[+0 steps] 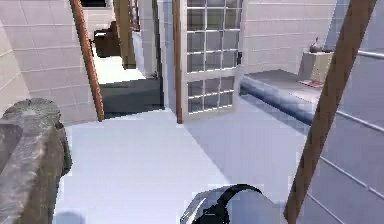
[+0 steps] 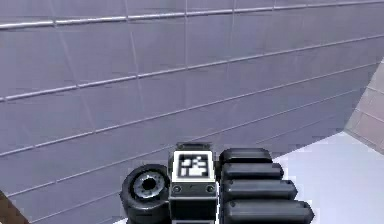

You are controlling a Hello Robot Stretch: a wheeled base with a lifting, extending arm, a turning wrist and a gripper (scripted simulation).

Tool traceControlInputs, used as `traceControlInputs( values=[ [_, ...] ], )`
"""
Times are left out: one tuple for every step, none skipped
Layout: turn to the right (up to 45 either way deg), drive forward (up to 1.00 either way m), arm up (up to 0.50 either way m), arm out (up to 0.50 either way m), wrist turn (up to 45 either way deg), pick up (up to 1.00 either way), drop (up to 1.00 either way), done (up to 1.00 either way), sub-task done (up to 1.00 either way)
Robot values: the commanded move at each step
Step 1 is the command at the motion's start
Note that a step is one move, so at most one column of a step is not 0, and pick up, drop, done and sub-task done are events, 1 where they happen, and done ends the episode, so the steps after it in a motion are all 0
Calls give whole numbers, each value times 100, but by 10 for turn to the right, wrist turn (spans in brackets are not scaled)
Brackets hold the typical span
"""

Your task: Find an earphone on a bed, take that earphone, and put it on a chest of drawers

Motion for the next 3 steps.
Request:
traceControlInputs(
  values=[
    [-420, 0, 0, 0, 0, 0, 0, 0, 0],
    [0, 30, 0, 0, 0, 0, 0, 0, 0],
    [-450, 0, 0, 0, 0, 0, 0, 0, 0]
  ],
)
